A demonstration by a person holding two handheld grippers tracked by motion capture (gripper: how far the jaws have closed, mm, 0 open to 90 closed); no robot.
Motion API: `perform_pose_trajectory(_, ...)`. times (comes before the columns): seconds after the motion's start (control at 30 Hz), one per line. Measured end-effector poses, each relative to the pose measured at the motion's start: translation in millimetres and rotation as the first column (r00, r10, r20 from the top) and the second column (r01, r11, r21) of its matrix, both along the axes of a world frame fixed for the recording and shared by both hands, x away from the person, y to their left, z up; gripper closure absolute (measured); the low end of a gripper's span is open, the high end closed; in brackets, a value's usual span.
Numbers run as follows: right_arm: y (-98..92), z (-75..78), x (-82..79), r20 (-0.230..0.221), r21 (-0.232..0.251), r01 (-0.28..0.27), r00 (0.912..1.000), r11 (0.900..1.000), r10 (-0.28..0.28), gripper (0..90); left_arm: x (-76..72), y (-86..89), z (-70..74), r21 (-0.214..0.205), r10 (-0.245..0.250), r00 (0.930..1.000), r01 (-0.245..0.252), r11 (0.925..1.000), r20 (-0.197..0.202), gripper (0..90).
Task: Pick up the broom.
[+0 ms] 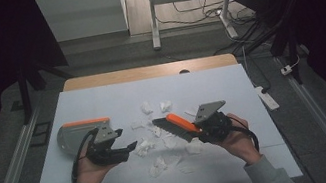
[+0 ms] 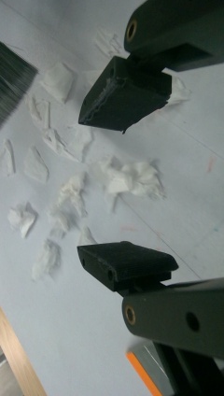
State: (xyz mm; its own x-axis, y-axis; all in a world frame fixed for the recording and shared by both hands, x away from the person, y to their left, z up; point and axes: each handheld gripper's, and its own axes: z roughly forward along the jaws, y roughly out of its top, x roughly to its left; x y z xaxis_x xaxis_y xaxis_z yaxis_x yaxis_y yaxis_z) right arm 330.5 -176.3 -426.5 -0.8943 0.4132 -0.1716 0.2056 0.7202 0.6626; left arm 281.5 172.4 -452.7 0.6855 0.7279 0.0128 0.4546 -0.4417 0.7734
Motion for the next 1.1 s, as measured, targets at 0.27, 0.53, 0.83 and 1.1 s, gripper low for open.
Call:
perform_pose_trajectory(0.27,-15.1,5.3,5.6,0.008,0.033,0.065,0.9978,0.9973,-0.066,69.8,-11.7,27.0,-16.5,0.009,0.067,0.9972,-0.067,0.9977,-0.033,33.9)
perform_pose_trajectory(0.53,-23.5,6.8,10.2,0.009,0.042,0.115,0.9933,0.9925,-0.115,69.8,-19.6,48.8,-34.9,0.008,0.127,0.9899,-0.127,0.9919,-0.064,32.7)
perform_pose_trajectory(0.83,-31.4,9.2,14.8,0.021,0.048,0.172,0.9847,0.9840,-0.173,69.7,-18.6,60.0,-41.7,-0.004,0.168,0.9825,-0.168,0.9857,-0.081,28.8)
perform_pose_trajectory(1.1,-42.4,15.9,24.3,0.025,0.044,0.221,0.9746,0.9742,-0.222,69.7,-18.0,59.7,-43.5,0.014,0.175,0.9813,-0.174,0.9846,-0.081,25.8)
